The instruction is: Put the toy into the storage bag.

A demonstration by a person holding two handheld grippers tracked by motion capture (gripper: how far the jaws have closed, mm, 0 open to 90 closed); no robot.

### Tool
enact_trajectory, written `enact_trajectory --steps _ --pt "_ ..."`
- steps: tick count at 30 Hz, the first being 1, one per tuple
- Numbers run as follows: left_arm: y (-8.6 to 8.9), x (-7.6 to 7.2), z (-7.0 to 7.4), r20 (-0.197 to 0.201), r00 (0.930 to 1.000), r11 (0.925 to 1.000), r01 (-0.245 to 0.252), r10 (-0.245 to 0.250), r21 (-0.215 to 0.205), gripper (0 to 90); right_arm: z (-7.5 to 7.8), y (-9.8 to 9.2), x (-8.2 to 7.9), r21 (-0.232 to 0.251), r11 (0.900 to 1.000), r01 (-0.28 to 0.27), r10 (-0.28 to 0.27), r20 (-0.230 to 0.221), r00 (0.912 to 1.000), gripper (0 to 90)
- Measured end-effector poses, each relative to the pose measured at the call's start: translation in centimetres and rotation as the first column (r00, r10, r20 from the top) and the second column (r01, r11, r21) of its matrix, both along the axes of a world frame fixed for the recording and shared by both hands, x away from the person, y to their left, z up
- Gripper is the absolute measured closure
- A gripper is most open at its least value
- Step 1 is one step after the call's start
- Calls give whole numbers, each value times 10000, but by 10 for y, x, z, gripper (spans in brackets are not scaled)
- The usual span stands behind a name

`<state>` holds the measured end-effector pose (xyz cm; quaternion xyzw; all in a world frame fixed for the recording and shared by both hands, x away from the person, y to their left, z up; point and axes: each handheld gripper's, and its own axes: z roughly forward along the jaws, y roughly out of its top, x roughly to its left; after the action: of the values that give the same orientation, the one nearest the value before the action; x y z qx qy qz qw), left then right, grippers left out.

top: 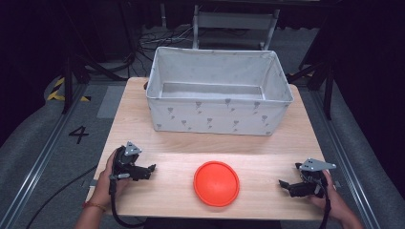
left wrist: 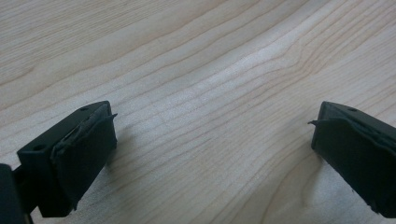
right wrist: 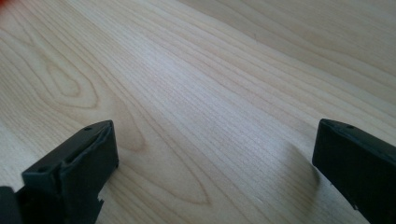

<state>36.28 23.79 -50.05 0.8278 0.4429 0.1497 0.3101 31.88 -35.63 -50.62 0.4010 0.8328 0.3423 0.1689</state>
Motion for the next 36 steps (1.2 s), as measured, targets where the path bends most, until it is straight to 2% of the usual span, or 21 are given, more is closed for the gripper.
enact_trajectory --steps 1,3,4,7,8,12,14,15,19,24,26,30,32,36 --pt "0 0 0 -6 10000 10000 7 -7 -1 1 0 0 0 -39 10000 -52 52 56 10000 5" --pt "0 -1 0 2 10000 10000 -12 12 -18 1 0 0 1 -20 10000 -94 93 -84 9999 5" --pt "0 -1 0 2 10000 10000 -12 12 -18 1 1 -1 3 -5 9999 -125 125 -338 9993 5" --pt "2 -3 0 7 9999 9999 133 -133 2 2 2 0 3 -56 9998 -189 186 -466 9987 5" --pt "3 -6 0 13 9992 9992 396 -396 67 3 3 1 4 -103 9997 -214 207 -567 9982 15" --pt "5 -7 1 36 9980 9979 634 -634 110 4 5 1 5 -22 9994 -354 352 -543 9979 85" --pt "6 -8 1 -40 9971 9971 758 -758 22 4 7 4 5 -8 9985 -539 538 -513 9972 181" --pt "7 -8 1 42 9961 9961 876 -877 80 4 8 5 5 6 9981 -611 610 -523 9968 198" --pt "9 -9 1 14 9954 9954 958 -958 61 4 10 16 7 -65 9960 -887 879 -747 9933 172" --pt "11 -11 0 36 9958 9958 913 -913 30 5 20 44 9 367 9864 -1601 1619 -543 9853 191" --pt "11 -11 1 40 9957 9957 921 -921 42 5 21 49 9 411 9850 -1676 1695 -480 9844 193" --pt "11 -11 1 69 9956 9956 935 -935 60 6 25 75 13 704 9733 -2183 2220 -505 9737 194" --pt "11 -11 1 26 9957 9957 924 -924 29 6 26 79 13 786 9719 -2218 2259 -466 9730 194" --pt "11 -11 1 32 9957 9957 924 -924 30 6 31 101 19 956 9560 -2775 2824 -421 9584 193"
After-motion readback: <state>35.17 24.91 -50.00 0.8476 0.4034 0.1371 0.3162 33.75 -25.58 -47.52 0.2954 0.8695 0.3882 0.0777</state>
